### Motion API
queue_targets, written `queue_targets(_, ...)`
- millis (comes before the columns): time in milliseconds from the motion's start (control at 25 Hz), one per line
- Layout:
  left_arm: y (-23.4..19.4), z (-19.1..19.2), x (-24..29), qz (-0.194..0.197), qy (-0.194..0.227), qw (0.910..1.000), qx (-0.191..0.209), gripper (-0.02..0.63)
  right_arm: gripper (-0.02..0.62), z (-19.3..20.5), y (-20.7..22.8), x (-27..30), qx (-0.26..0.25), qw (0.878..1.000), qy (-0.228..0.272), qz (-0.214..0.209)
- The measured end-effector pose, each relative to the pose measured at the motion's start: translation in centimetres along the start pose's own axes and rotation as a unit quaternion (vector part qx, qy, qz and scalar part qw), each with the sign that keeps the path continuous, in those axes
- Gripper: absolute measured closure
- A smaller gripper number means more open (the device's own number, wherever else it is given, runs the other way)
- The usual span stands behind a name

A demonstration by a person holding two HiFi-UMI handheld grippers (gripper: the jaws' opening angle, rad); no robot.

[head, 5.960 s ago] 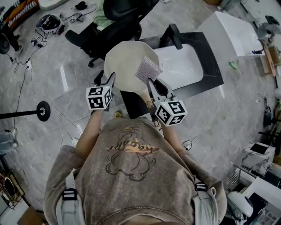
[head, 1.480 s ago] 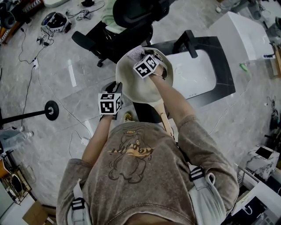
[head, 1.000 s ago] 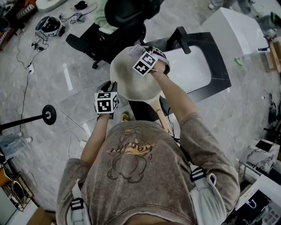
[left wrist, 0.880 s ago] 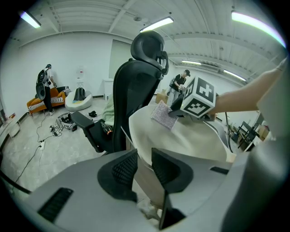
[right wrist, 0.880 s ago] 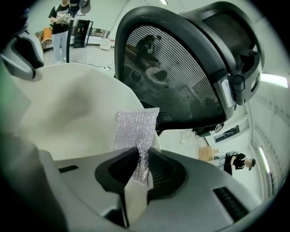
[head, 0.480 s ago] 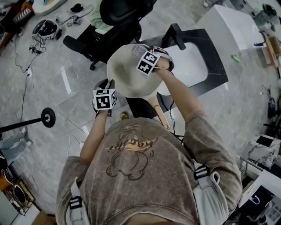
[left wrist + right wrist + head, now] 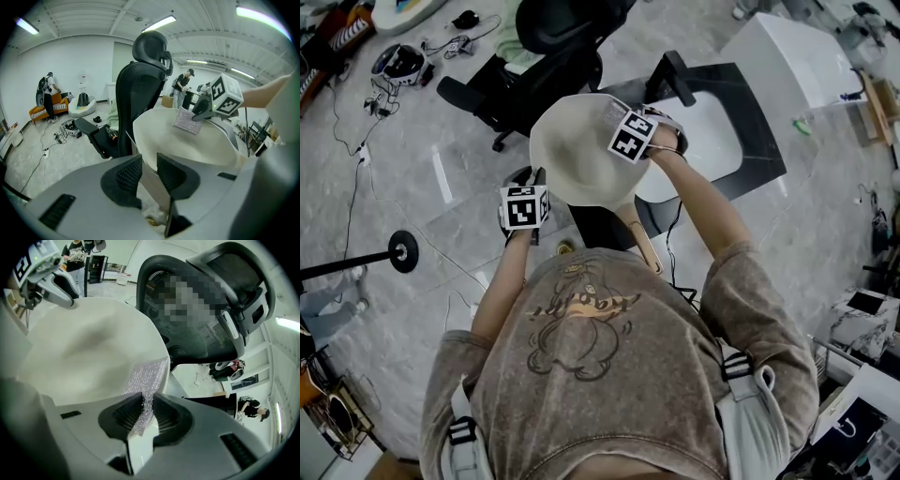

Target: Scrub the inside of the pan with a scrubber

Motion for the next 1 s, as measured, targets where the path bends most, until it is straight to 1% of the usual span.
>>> queue_targets(160,-0.1,0.0,0.0,-0.001,0.0,1.0,0.0,0.497,0.506,0.8,-0.9,-0.5,0.005,1.0,0.0,-0.021)
queue_targets(400,0.0,0.0,0.1,-0.003,0.0,1.0,0.0,0.497,0.506,1.4,-2.8,-1.1,0.008,0.998,0.008,-0.068)
queue_targets(640,0.2,0.0,0.0,-0.004,0.001,1.0,0.0,0.495,0.506,1.6,-4.3,-1.9,0.009,0.994,0.017,-0.105)
queue_targets(760,0.1,0.1,0.0,-0.005,0.0,1.0,0.0,0.495,0.506,2.0,-5.2,-2.4,0.012,0.992,0.007,-0.125)
queue_targets(800,0.1,0.1,0.0,-0.005,0.0,1.0,0.0,0.495,0.506,2.1,-5.5,-2.6,0.012,0.991,0.005,-0.13)
queue_targets(1000,0.1,0.0,0.0,-0.005,0.001,1.0,0.0,0.495,0.508,1.5,-6.9,-3.3,0.007,0.989,0.027,-0.145)
Point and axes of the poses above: the fingertips, and each gripper's own axes: x forward along the fingers, y to its right, z out of its underside, the point moved 5 cm from there along -x, backward along the fingers, and after that the axes turned 12 degrees about -x, right-handed, at the moved point
